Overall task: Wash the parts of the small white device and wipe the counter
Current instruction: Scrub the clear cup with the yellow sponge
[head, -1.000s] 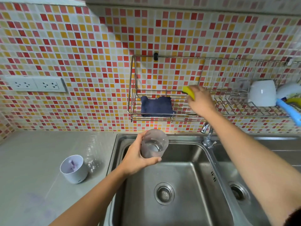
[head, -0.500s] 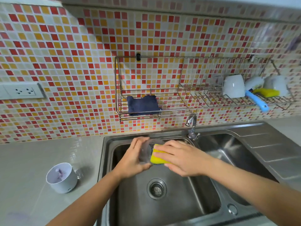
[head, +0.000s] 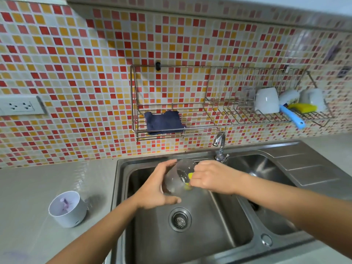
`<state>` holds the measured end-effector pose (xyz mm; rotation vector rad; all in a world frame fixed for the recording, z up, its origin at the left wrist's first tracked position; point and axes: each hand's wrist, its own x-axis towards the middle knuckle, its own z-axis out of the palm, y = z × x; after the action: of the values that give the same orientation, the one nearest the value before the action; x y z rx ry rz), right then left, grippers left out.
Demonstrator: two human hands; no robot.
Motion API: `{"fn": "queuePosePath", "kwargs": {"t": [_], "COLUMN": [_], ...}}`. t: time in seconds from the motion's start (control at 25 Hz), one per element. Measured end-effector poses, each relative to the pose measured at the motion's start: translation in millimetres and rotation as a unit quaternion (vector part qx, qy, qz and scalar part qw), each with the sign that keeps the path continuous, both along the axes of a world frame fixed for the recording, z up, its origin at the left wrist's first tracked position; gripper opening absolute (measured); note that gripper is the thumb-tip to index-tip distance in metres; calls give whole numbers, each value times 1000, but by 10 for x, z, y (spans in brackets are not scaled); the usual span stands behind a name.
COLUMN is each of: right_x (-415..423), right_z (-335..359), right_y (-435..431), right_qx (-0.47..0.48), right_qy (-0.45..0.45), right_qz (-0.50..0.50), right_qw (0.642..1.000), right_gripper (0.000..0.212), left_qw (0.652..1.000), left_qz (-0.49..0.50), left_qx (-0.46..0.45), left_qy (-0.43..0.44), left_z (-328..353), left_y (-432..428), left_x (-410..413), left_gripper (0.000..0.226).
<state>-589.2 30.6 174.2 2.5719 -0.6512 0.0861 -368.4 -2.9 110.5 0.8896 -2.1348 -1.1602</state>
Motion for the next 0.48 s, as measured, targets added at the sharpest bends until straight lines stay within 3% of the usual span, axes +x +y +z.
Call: {"fn": "queuePosePath", "kwargs": {"t": [0.08,0.2,0.28,0.36,0.48], "right_x": [20,89,141,125,96], "right_z": [45,-9,-60,-35,44], "right_y": [-6,72,142,179,169], "right_qx": [-7,61,194,296,283], "right_qy": [-4,-36,-110,-175,-155], "right_qz": [20,-49,-136,-199,-182], "right_qw": [1000,996,965,918,929], "right_gripper": [17,19,32,29,30], "left_qw": [998,997,991,985,980], "left_qz": [-43,17,69,93,106], "left_qx": [34,-53,-107,-137,-159], "left_qy": [-36,-47,-45,-51,-47], "left_z": [68,87,74,29,44], "left_y": [-42,-4,20,0,4], "left_x": [24,-114,-172,-167,-224], "left_gripper": [109,89,83,83,87]}}
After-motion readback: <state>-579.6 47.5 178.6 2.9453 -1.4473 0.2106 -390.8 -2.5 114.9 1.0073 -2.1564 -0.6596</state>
